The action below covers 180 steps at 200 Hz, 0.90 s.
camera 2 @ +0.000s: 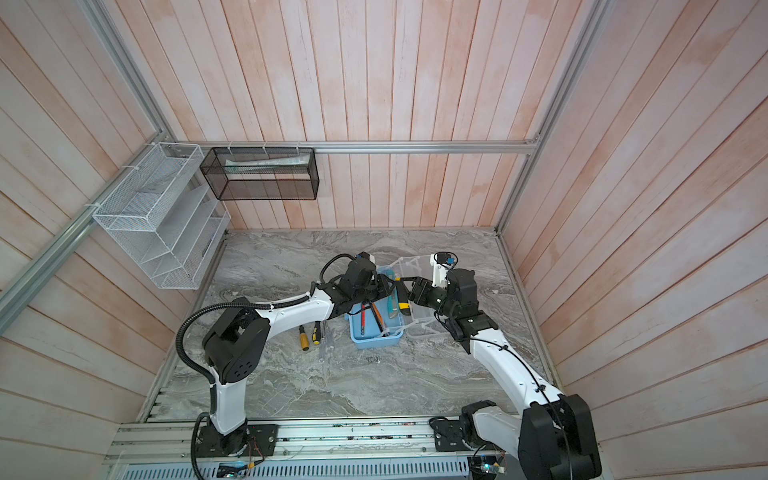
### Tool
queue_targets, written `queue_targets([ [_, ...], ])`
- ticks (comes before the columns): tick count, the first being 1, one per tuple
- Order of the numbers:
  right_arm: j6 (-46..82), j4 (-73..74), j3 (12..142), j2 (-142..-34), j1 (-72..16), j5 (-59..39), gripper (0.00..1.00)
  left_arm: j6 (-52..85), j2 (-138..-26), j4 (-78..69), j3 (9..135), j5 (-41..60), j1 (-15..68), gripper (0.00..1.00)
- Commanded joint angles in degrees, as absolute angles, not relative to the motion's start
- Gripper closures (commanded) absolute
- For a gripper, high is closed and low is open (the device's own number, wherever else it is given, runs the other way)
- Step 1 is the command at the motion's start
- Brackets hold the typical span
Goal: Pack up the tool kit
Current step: 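Carry the teal knife into the box and open the left gripper, then move the left gripper back and grasp the orange-handled screwdriver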
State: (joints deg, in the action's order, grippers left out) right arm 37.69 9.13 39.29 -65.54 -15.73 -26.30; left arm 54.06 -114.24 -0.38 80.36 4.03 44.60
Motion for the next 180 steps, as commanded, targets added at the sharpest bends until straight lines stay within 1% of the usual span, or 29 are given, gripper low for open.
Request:
queue_targets([
  [1, 37.38, 9.74, 38.72, -65.6, -15.36, -27.25, 0.42, 53.84, -115.01, 0.0, 82.17, 2.78, 44.91, 0.6],
  [29, 36.91, 8.88, 39.76, -64.87, -15.38, -26.73, 0.42, 51.88, -113.86, 0.43, 82.82, 2.6, 44.91, 0.59],
  [51, 36.74, 8.52, 40.75, -64.63, -15.38, -26.51, 0.43, 46.74, -111.11, 1.89, 82.89, 0.82, 44.96, 0.59],
  [68, 36.29, 8.22, 41.82, -64.93, -15.81, -26.26, 0.43, 42.33, -107.71, 3.51, 81.4, -2.15, 44.83, 0.55],
  [78, 35.47, 7.43, 42.67, -65.4, -16.75, -25.09, 0.44, 40.35, -105.71, 5.4, 80.33, -4.28, 44.58, 0.55],
  [84, 34.75, 6.79, 43.32, -65.63, -17.6, -23.98, 0.44, 39.17, -104.35, 6.23, 79.47, -5.64, 44.64, 0.53],
  [112, 30.61, 2.45, 47.5, -66.77, -24.91, -14.77, 0.44, 34.56, -98.34, 11.17, 76.02, -11.73, 44.04, 0.41],
  [130, 28.15, -0.47, 50.44, -67.79, -31.43, -7.1, 0.44, 32.61, -94.85, 15.74, 74.11, -15.7, 43.61, 0.36],
  [142, 27.05, -2.02, 52.22, -68.82, -35.18, -3.37, 0.43, 32.26, -92.51, 18.88, 72.46, -17.92, 43.08, 0.35],
  [146, 26.84, -2.38, 52.76, -69.25, -36.27, -2.4, 0.43, 32.26, -91.69, 19.85, 71.78, -18.8, 42.98, 0.33],
  [165, 26.33, -4.29, 54.81, -71.43, -40.33, 0.18, 0.43, 33.07, -88.03, 24.61, 68.59, -22.87, 42.48, 0.32],
  [180, 26.28, -5.6, 56.12, -73.25, -42.86, 1.81, 0.43, 34.53, -84.63, 27.08, 65.22, -23.39, 41.52, 0.32],
])
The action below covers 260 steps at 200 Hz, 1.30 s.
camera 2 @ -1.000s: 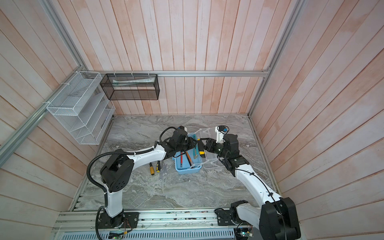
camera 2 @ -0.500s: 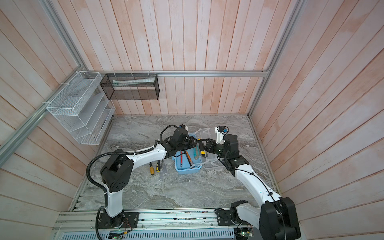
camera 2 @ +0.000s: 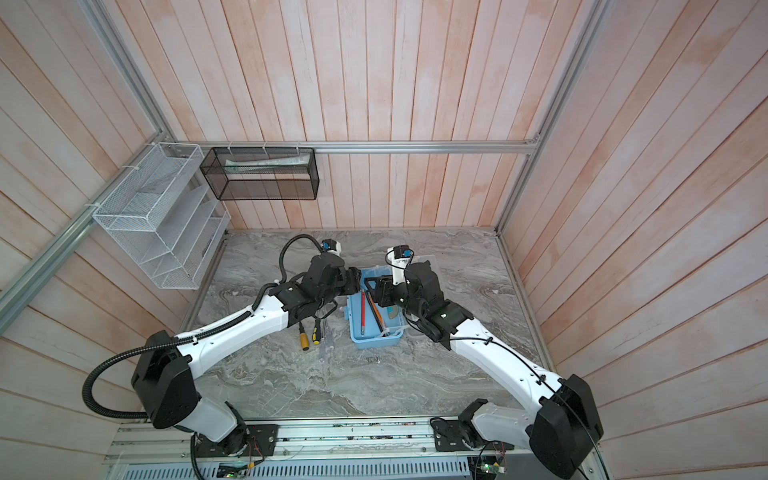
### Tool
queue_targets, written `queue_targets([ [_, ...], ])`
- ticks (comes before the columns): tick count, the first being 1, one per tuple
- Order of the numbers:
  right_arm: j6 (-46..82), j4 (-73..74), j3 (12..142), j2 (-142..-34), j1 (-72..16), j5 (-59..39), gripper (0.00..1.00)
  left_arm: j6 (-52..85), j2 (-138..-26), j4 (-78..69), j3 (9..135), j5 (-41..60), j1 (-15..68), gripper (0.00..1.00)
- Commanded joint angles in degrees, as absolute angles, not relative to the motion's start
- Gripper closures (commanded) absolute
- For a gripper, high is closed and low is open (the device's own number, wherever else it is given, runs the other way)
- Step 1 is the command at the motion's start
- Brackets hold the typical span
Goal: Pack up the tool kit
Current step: 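Move the left gripper back and grasp the orange-handled screwdriver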
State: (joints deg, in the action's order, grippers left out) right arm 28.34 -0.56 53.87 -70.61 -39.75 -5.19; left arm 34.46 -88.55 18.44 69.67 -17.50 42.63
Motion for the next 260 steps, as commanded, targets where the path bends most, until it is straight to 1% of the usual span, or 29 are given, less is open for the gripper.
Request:
queue_targets([
  [1, 26.32, -5.7, 56.14, -73.36, -43.05, 1.96, 0.43, 34.67, -84.33, 27.21, 64.96, -23.38, 41.42, 0.32],
  [45, 28.26, -7.34, 57.97, -77.88, -48.97, 3.48, 0.43, 40.77, -75.57, 31.07, 53.3, -21.35, 37.65, 0.33],
  [80, 31.97, -4.81, 56.07, -81.69, -49.94, -2.32, 0.43, 43.11, -73.13, 30.05, 46.28, -19.06, 35.57, 0.36],
  [100, 32.95, -3.7, 55.51, -83.01, -50.08, -4.51, 0.44, 43.32, -73.13, 28.4, 43.47, -17.54, 34.26, 0.38],
  [131, 32.56, -3.3, 55.64, -83.15, -50.05, -4.01, 0.44, 43.51, -74.86, 24.46, 40.06, -14.93, 32.71, 0.42],
  [169, 32.96, -2.56, 55.28, -83.48, -49.96, -3.81, 0.44, 43.58, -78.26, 21.32, 38.96, -13.33, 32.34, 0.5],
  [217, 32.78, -1.29, 54.46, -83.5, -49.56, -4.75, 0.44, 44.65, -82.11, 19.8, 38.49, -12.66, 32.34, 0.55],
  [260, 33.05, -0.24, 53.48, -83.32, -48.89, -6.02, 0.44, 45.26, -84.28, 19.4, 38.07, -12.23, 32.34, 0.64],
])
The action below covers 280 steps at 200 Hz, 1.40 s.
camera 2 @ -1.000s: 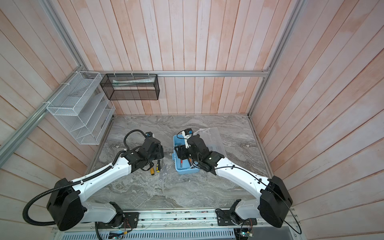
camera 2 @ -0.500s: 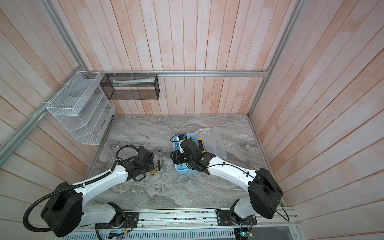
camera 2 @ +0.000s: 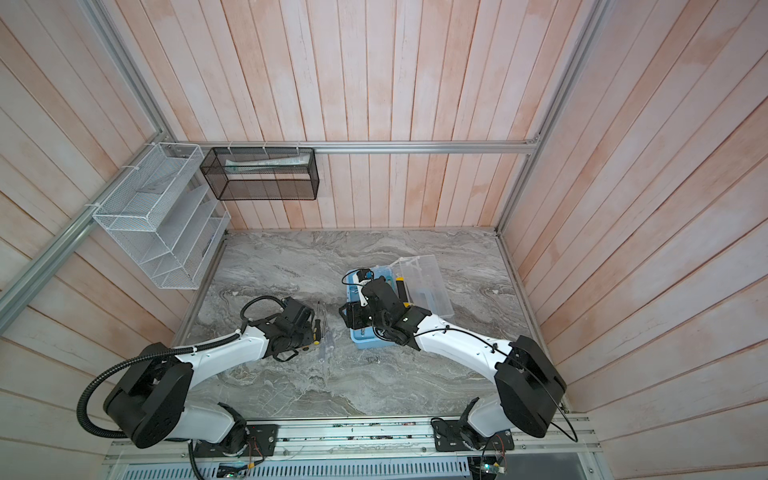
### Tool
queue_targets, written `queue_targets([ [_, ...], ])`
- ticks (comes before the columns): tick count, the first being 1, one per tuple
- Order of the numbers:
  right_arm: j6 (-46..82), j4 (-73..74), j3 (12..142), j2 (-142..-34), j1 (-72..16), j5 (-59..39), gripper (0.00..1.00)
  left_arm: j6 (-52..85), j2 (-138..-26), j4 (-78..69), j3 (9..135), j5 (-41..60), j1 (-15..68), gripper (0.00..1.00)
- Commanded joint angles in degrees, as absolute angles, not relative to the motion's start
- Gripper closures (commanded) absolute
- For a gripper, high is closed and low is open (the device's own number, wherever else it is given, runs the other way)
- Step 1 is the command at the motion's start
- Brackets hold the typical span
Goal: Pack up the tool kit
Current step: 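Move the left gripper back and grasp the orange-handled screwdriver, then lift the orange-handled screwdriver with the left gripper over the box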
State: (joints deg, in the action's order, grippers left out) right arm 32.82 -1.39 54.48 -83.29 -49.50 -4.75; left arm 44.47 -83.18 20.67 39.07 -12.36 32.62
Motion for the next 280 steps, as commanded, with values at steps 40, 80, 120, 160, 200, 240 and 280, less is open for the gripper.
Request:
queue_targets([
  [40, 33.35, 0.75, 52.32, -83.06, -48.14, -7.14, 0.44, 45.53, -84.73, 19.51, 37.91, -12.32, 32.33, 0.68],
  [80, 33.57, 1.61, 51.59, -83.07, -47.85, -7.64, 0.44, 45.7, -85.62, 19.36, 37.62, -12.48, 32.33, 0.7],
  [120, 33.84, 2.11, 51.11, -83.06, -47.84, -7.69, 0.44, 45.53, -85.7, 19.68, 37.89, -13.09, 32.34, 0.76],
  [160, 33.78, 2.7, 51.49, -82.21, -47.51, -7.37, 0.44, 44.2, -82.85, 22.77, 39.44, -15.53, 32.34, 1.0],
  [200, 33.67, 2.82, 51.77, -78.73, -45.77, -7.47, 0.44, 42.83, -76.2, 26.24, 44.48, -15.24, 32.47, 1.0],
  [240, 34.48, 2.58, 49.45, -71.28, -39.39, -8.33, 0.44, 43.65, -70.04, 19.64, 52.04, -10.8, 35.95, 1.0],
  [280, 36.43, 1.44, 45.8, -63.14, -28.92, -10.04, 0.45, 45.08, -76.19, 7.04, 60.33, -8.8, 43.32, 1.0],
])
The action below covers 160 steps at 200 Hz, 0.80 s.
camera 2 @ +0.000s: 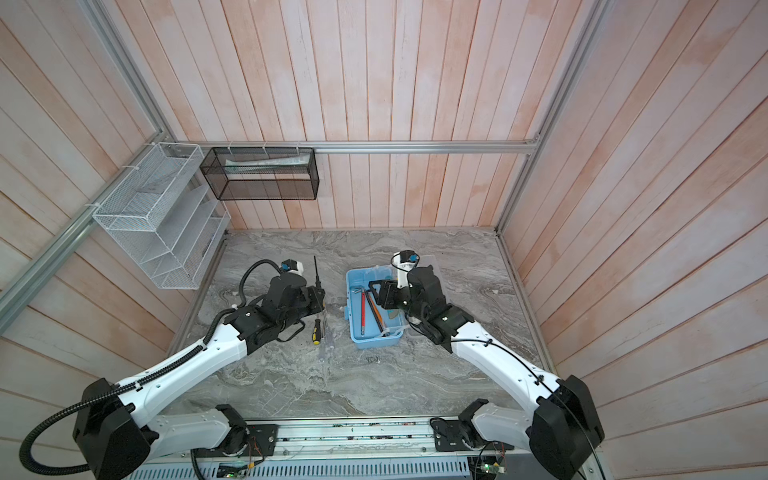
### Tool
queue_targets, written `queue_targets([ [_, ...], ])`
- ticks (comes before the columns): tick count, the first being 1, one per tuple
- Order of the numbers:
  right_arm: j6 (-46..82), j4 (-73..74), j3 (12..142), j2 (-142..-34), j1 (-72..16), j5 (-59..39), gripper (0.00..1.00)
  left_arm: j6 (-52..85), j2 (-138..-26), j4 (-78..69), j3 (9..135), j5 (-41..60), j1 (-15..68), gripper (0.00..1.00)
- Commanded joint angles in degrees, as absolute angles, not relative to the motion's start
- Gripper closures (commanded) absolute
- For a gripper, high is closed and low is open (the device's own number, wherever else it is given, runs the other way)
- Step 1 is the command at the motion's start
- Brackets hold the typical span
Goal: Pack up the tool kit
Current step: 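Lift the orange-handled screwdriver with the left gripper over the box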
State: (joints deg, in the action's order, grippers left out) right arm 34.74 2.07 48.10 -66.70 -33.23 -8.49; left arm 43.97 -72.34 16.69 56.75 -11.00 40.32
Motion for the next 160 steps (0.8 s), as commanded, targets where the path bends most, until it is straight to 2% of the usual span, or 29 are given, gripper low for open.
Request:
queue_targets([
  [1, 36.49, 1.42, 45.71, -62.99, -28.7, -10.2, 0.45, 45.17, -76.46, 6.68, 60.53, -8.66, 43.46, 1.0],
  [68, 35.34, -2.9, 42.1, -53.85, -17.43, -10.37, 0.44, 53.45, -96.37, -11.61, 70.46, 2.45, 47.57, 1.0],
  [114, 35.16, -3.68, 40.03, -50.65, -13.72, -12.5, 0.44, 57.06, -107.3, -14.96, 77.37, 5.54, 50.26, 1.0],
  [160, 34.2, -4.13, 38.62, -48.69, -12.39, -13.49, 0.44, 60.76, -112.28, -15.07, 79.81, 4.76, 51.26, 1.0],
])
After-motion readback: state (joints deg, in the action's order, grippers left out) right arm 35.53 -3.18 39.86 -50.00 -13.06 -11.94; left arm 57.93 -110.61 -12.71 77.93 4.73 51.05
